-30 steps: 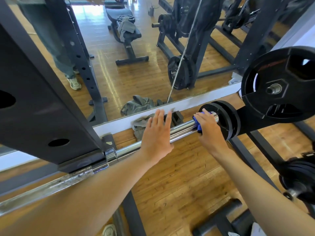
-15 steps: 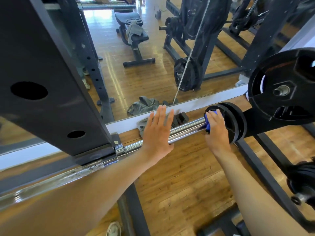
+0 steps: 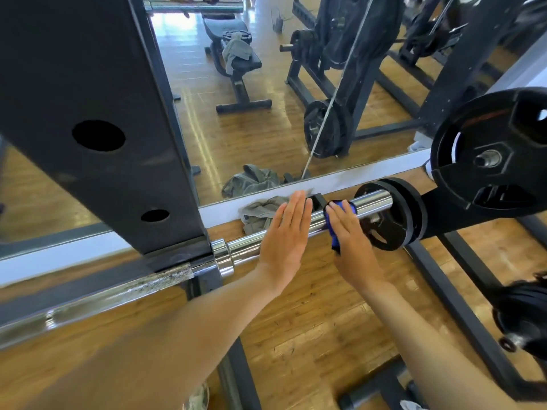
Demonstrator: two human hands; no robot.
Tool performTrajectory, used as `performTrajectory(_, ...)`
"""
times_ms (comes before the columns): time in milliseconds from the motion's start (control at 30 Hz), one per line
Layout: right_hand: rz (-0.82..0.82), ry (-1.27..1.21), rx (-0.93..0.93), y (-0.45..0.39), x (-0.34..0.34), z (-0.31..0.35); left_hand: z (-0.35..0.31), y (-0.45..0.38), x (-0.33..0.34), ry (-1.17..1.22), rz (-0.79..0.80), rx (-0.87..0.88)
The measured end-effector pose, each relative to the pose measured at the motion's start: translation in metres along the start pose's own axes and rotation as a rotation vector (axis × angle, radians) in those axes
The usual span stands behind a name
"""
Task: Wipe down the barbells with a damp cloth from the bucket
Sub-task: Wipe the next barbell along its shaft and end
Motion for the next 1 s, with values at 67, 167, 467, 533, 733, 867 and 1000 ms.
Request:
performTrajectory(67,0.029,0.021,-0.048,-0.002,-0.005,-0.011,0.008,-0.004,-0.01,0.182,0.044,-0.102)
performTrajectory(167,-0.033,0.015,0.186,-0.021,-0.008,-0.019,0.033,-0.005,-0.014,0.17,0.19,-0.231)
performTrajectory(467,-0.005,-0.028,-0.093,0.026,0.022,0.04,0.021,0.015,-0.009,-0.067,0.078,-0.166)
performTrajectory(533,-0.068,-0.004,0.06,0.021,0.017,0.025,0.023,0.016,-0.011,-0.001,0.084,-0.187)
performTrajectory(733,-0.12,-0.047,0.098,0.018,0.031,0.07,0.057,0.021,-0.02,0.059,0.29,-0.242)
performTrajectory(867,-0.009,-0.092,-0.199,0.036,0.038,0.082,0.062,0.017,-0.024,0.288,0.42,-0.281)
performTrajectory(1000,-0.198,-0.05,0.197,0.018,0.035,0.057,0.078,0.001,-0.027,0.484,0.706,-0.278)
Point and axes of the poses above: each hand's wrist, its own y-axis away from the middle knuckle, its own x-axis out of the palm, z = x × y, the point moved 1 cm from there along -y, towards the middle knuckle, and after that the axes turned 9 degrees about -z, right-handed, at the moved point
